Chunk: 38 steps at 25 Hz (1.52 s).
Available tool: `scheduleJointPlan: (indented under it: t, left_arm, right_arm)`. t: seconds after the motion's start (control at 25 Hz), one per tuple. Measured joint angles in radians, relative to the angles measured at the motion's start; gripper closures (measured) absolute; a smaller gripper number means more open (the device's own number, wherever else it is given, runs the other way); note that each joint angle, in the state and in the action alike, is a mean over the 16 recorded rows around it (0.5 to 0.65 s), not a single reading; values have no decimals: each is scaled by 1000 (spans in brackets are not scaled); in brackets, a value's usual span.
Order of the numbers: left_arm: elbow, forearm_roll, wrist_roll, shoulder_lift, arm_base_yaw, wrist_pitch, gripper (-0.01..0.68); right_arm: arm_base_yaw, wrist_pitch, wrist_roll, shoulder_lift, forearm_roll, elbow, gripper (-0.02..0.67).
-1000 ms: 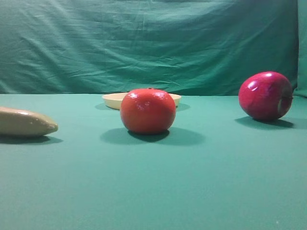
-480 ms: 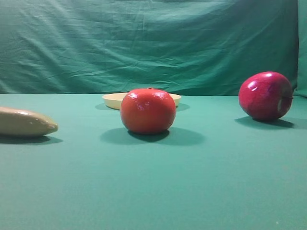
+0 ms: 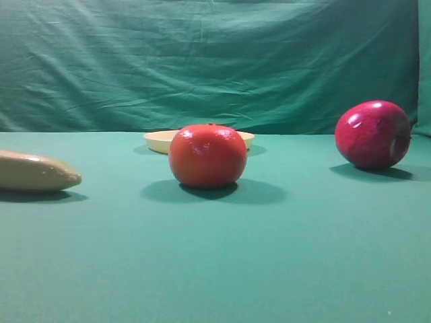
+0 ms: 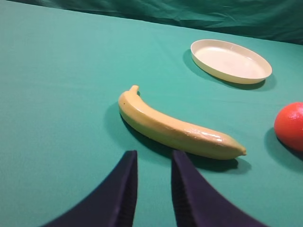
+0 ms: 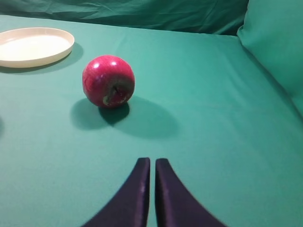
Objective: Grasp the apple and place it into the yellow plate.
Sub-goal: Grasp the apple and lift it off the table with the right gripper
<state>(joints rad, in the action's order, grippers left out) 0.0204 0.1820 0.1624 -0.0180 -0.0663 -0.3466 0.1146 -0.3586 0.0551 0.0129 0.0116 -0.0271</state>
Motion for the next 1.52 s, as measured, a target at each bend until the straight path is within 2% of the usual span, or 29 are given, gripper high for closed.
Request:
scheduleJointPlan:
  t: [0.6, 0.88, 1.12, 1.52]
  left_arm:
    - [0, 0, 0, 0, 0, 0, 516]
    - [0, 0, 0, 0, 0, 0, 516]
    - [0, 0, 0, 0, 0, 0, 516]
    - [0, 0, 0, 0, 0, 0, 516]
  right_arm:
    - [0, 158, 0, -2, -201, 0, 649]
    - [0, 201, -11, -63, -231, 19, 649]
    - [0, 204, -72, -232, -235, 98, 649]
    - [0, 186, -207, -694, -249, 315, 649]
